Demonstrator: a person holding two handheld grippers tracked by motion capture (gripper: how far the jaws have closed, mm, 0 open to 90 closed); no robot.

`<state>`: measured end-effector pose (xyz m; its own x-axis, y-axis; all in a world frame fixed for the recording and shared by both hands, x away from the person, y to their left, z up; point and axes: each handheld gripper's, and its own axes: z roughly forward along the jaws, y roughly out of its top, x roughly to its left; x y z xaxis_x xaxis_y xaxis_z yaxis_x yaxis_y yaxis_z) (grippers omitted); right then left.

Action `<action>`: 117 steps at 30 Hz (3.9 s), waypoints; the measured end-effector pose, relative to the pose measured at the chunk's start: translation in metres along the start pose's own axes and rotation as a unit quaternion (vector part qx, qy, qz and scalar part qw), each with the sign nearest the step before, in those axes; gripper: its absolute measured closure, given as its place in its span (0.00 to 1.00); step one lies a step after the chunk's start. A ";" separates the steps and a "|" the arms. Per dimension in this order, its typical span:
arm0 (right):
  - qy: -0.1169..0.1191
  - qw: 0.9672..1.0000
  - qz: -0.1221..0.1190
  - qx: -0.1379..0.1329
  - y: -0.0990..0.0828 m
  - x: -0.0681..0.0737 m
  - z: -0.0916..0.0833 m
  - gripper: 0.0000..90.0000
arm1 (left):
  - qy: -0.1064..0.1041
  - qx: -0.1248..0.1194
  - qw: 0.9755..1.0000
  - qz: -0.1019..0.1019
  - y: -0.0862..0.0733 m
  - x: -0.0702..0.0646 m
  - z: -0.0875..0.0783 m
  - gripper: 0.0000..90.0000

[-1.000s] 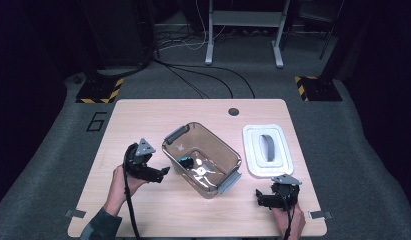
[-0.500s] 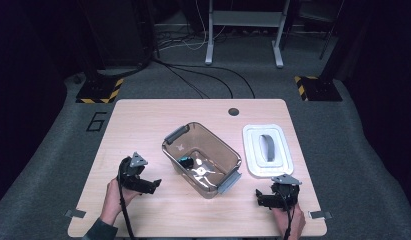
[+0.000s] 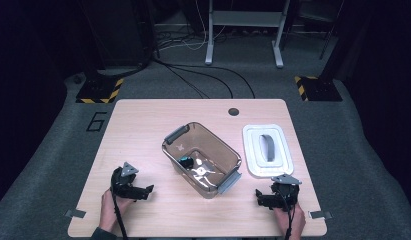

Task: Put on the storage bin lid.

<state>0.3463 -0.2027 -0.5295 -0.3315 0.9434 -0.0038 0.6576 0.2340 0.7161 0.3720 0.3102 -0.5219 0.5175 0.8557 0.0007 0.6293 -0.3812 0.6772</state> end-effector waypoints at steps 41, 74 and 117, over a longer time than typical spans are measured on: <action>-0.006 1.000 0.020 0.013 0.056 -0.034 0.000 0.00 | -0.009 -0.028 0.999 0.014 -0.010 -0.004 0.004 0.00; -0.004 0.998 0.054 0.027 0.129 -0.064 0.065 0.29 | -0.016 -0.022 0.999 0.023 -0.009 -0.004 0.003 0.00; -0.024 1.000 0.005 0.012 0.156 -0.054 0.040 0.74 | -0.017 -0.029 0.999 0.024 -0.010 -0.005 0.004 0.00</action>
<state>0.4945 -0.2076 -0.4455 -0.2920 0.9560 -0.0300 0.6772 0.2288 0.6993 0.3655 0.3087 -0.5313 0.5671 0.8236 0.0102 0.5688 -0.4006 0.7183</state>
